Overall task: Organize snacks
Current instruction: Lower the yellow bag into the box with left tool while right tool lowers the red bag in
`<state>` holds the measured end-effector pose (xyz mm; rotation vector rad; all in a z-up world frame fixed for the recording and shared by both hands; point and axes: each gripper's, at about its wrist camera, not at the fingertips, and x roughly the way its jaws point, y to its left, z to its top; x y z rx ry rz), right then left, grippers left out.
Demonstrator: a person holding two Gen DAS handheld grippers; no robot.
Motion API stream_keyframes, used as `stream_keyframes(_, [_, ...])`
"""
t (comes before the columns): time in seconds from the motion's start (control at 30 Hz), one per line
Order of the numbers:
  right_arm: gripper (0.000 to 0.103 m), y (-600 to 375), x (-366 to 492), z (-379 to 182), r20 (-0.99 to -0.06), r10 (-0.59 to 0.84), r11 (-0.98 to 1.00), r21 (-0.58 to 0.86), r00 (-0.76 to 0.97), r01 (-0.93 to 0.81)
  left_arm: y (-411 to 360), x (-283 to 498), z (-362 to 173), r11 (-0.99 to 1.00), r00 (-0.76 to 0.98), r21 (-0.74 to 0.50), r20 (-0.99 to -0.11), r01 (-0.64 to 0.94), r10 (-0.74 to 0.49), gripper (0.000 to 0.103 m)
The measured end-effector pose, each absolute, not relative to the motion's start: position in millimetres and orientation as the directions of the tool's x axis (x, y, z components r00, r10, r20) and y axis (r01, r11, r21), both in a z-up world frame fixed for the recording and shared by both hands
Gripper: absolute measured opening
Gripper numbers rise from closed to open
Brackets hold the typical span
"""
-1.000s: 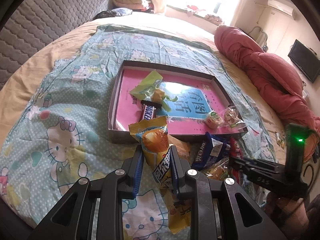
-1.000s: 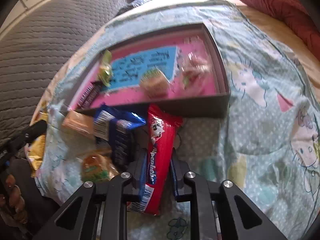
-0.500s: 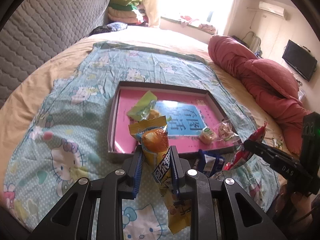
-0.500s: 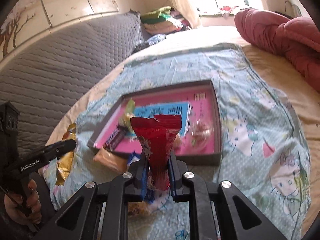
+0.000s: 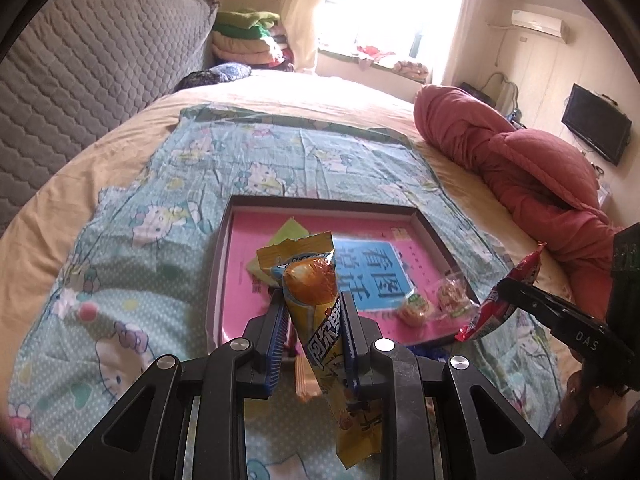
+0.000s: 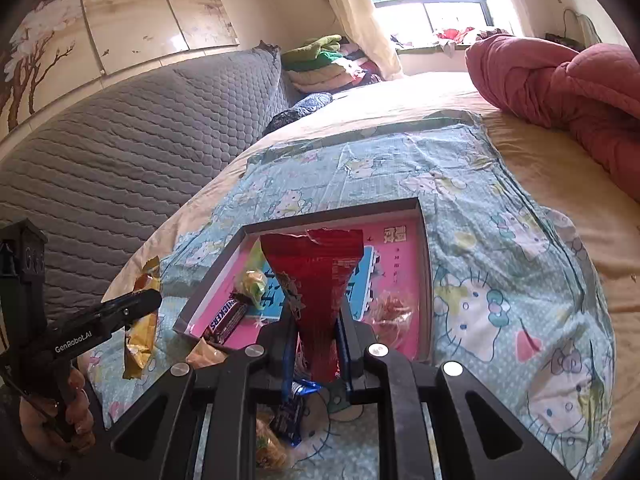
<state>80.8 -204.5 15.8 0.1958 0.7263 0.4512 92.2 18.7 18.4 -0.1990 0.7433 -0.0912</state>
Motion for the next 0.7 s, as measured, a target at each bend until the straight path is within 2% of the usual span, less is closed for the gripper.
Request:
stream_keyframes(0.3, [0.018,-202,94,13,-0.598,0.45,0.893,0.304,0.664,-0.332,16,112,15,0.982,0.751,-0.189,-0.647,0.014,-0.135,0.026])
stream_keyframes(0.7, [0.018,-196,107,-2,-0.65,0.416,0.909,0.27,0.635,-0.318,6,140,-1,0.981,0.741,-0.192,-0.654,0.032,-0.152,0.026])
